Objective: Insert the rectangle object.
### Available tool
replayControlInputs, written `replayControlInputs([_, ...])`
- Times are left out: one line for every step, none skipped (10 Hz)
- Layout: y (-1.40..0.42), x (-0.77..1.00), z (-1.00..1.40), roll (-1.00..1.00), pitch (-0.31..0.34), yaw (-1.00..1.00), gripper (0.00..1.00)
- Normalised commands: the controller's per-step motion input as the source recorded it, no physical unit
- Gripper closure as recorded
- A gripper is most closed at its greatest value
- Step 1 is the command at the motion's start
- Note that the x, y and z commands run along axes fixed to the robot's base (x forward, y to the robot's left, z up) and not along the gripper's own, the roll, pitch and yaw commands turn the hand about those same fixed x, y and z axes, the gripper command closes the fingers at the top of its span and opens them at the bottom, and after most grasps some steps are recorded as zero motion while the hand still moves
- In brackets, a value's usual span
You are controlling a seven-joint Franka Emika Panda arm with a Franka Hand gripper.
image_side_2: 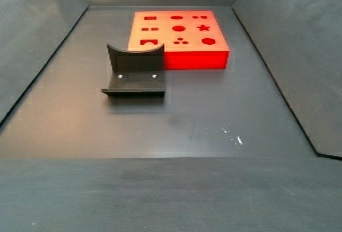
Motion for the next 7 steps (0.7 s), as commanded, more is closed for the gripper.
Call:
replayControlInputs([0.00, 0.32, -0.23, 0.00, -0.024, 0.00, 1.00])
replayControlInputs([-0.12, 0.70, -0.38, 0.02, -0.040, 0.04, 1.00])
replayControlInputs([0.00, 0.92, -0.39, 0.00, -0.017, 0.10, 1.00])
replayControlInputs([0.01, 0.99, -0.30, 0.00, 0.000, 0.12, 1.00])
replayControlInputs([0.00, 0.97, -0.26, 0.07, 0.000, 0.14, 1.00])
replayControlInputs([0.00, 0.93, -0.24, 0.15, 0.010, 0.15, 1.00])
replayControlInputs([0.00, 0.85, -0.23, 0.24, 0.023, 0.17, 1.00])
